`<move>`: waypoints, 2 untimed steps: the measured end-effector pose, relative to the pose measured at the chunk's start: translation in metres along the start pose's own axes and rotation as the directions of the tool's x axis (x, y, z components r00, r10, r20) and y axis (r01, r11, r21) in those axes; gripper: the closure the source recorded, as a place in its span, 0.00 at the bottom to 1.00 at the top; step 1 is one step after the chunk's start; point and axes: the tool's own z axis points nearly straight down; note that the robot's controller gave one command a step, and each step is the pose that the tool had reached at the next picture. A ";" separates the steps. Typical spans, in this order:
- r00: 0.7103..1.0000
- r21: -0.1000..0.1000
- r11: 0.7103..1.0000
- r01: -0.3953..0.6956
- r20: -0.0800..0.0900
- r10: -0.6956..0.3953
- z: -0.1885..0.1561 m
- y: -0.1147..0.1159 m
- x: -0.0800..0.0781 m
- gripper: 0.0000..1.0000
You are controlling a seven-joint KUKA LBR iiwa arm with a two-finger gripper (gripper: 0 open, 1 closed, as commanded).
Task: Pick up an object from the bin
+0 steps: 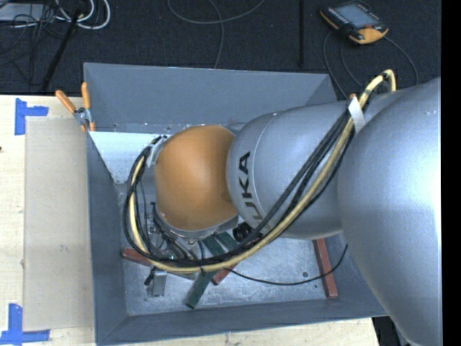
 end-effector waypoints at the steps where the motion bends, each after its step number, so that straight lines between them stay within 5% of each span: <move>1: 1.000 0.000 1.000 -0.001 0.000 0.001 0.000 0.000 0.000 0.00; 2: 1.000 -0.004 1.000 0.024 0.010 -0.024 0.060 0.001 -0.046 0.00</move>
Offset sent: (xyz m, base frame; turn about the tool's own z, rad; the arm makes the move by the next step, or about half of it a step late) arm 0.0614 -0.0011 -0.0901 -0.0305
